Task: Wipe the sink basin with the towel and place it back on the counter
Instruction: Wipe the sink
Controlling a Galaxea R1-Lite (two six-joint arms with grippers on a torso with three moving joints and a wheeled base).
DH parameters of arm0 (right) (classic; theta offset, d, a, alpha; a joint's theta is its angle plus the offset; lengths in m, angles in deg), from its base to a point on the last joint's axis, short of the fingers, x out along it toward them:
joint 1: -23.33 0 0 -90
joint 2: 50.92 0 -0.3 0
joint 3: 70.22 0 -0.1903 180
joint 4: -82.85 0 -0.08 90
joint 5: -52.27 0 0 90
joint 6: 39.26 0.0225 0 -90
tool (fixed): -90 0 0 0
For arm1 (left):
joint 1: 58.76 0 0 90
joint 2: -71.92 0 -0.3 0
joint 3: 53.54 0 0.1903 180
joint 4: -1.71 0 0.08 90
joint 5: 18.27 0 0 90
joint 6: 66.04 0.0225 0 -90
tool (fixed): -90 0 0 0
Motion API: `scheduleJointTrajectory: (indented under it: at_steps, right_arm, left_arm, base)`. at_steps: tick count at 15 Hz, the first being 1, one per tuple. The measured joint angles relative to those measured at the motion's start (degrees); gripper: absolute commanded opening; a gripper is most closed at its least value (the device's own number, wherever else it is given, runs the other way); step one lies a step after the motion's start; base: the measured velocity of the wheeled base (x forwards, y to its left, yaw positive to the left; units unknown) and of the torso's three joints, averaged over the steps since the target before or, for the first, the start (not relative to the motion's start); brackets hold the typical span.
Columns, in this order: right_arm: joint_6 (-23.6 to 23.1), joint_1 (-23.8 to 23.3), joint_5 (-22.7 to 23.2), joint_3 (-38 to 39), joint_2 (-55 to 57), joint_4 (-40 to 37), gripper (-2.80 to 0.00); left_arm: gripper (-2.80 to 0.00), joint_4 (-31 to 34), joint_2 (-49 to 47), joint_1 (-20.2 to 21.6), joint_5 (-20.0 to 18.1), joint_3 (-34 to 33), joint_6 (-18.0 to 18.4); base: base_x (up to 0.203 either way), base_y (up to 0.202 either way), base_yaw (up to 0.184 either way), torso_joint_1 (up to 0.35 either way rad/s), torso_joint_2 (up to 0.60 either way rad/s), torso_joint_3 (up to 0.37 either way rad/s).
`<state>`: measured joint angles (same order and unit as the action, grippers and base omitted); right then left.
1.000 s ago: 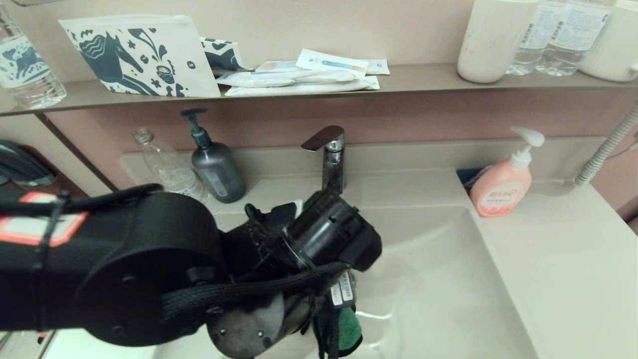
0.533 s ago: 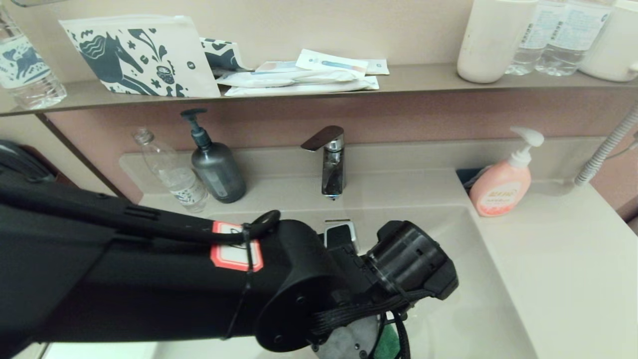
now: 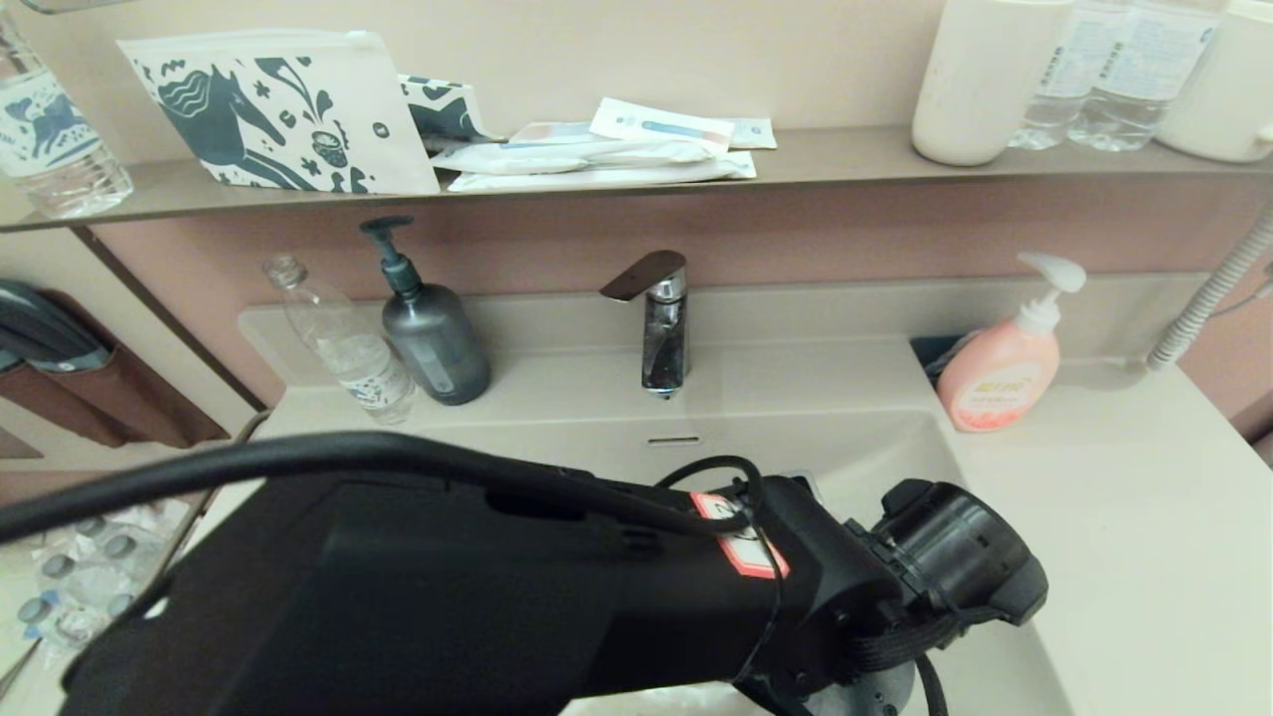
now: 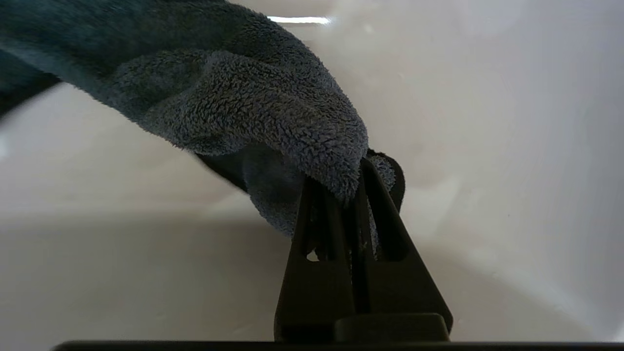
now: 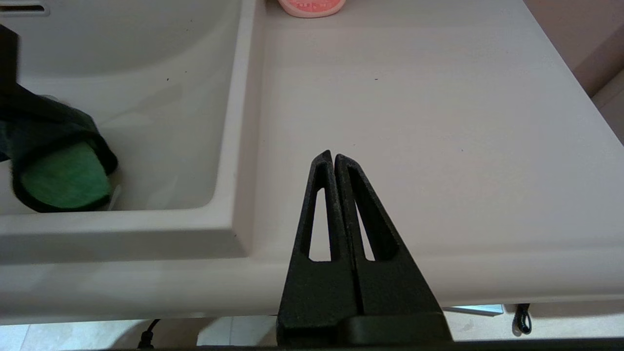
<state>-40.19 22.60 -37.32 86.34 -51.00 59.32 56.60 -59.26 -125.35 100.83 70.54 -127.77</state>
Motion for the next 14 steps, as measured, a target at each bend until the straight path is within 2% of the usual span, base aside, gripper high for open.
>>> scheduleJointTrajectory:
  at_steps: [5,8,14]
  right_arm:
    - [0.00,0.00,0.00,0.02,0.00,-0.01,-2.80]
    - [0.00,0.00,0.00,0.02,0.00,-0.01,-2.80]
    - [0.00,0.00,0.00,0.02,0.00,-0.01,-2.80]
  left_arm:
    - [-2.80,-0.07,-6.24,-0.44,0.50,3.05,0.67]
    - [-2.80,-0.11,-8.58,-0.74,0.14,4.04,2.69]
    - [-2.80,0.02,-14.16,-0.75,0.30,9.54,4.08]
  base:
    - [0.000,0.000,0.000,0.000,0.00,0.000]
    - [0.000,0.000,0.000,0.000,0.00,0.000]
    - [0.000,0.000,0.000,0.000,0.00,0.000]
